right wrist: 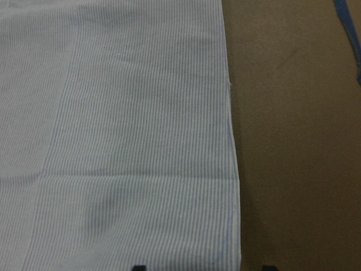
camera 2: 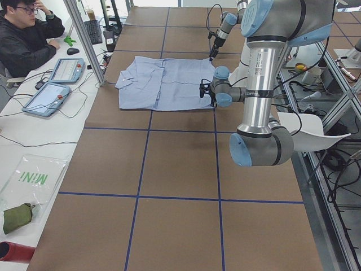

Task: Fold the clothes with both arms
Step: 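Grasp the hem corners with both grippers, adjusting the right gripper's grip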

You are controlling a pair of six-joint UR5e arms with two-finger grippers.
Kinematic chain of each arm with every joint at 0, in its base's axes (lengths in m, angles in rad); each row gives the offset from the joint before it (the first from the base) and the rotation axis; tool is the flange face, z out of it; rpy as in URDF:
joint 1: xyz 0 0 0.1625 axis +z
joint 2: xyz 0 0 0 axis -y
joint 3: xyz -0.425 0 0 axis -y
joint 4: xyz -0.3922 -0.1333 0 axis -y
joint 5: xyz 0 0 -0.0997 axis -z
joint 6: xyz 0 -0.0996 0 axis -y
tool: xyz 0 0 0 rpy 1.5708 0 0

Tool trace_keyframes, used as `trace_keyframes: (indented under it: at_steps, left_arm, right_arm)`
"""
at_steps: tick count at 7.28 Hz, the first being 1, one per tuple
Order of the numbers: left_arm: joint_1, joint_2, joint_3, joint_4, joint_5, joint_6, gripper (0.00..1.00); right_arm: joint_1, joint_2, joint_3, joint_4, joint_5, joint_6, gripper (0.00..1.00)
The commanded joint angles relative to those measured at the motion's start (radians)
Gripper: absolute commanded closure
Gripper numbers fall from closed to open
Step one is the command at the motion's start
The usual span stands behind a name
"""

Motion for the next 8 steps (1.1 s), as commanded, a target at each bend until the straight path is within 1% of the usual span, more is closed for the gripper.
trace_keyframes:
  at_steps: [1, 2, 3, 4, 5, 7, 8]
  left_arm:
    - [0.0, 0.0, 0.0, 0.0, 0.0, 0.0, 1.0]
    - [0.0, 0.002, 0.0, 0.0, 0.0, 0.0, 1.0]
    - [-0.002, 0.002, -0.002, 0.0, 0.0, 0.0, 1.0]
    - [0.0, 0.0, -0.003, 0.0, 0.0, 0.0, 1.0]
    - [0.0, 0.002, -0.011, 0.0, 0.0, 0.0, 1.0]
    - [-0.002, 0.003, -0.023, 0.002, 0.0, 0.0, 1.0]
    - [-0.008, 0.012, -0.066, 0.003, -0.009, 0.002, 1.0]
  right_arm:
    - [-0.018, 0.003, -0.011, -0.002, -0.039, 0.0, 0.47]
    - [-0.018, 0.004, -0.014, -0.002, -0.042, 0.0, 0.67]
    - [-0.018, 0.009, -0.016, -0.002, -0.053, 0.0, 0.76]
    - [-0.016, 0.009, -0.016, -0.001, -0.068, 0.0, 0.9]
    - [-0.015, 0.006, -0.016, -0.001, -0.07, 0.0, 1.0]
    - [-0.012, 0.003, -0.001, -0.001, -0.09, -0.001, 1.0]
    - [-0.01, 0.001, 0.039, -0.004, -0.081, -0.001, 1.0]
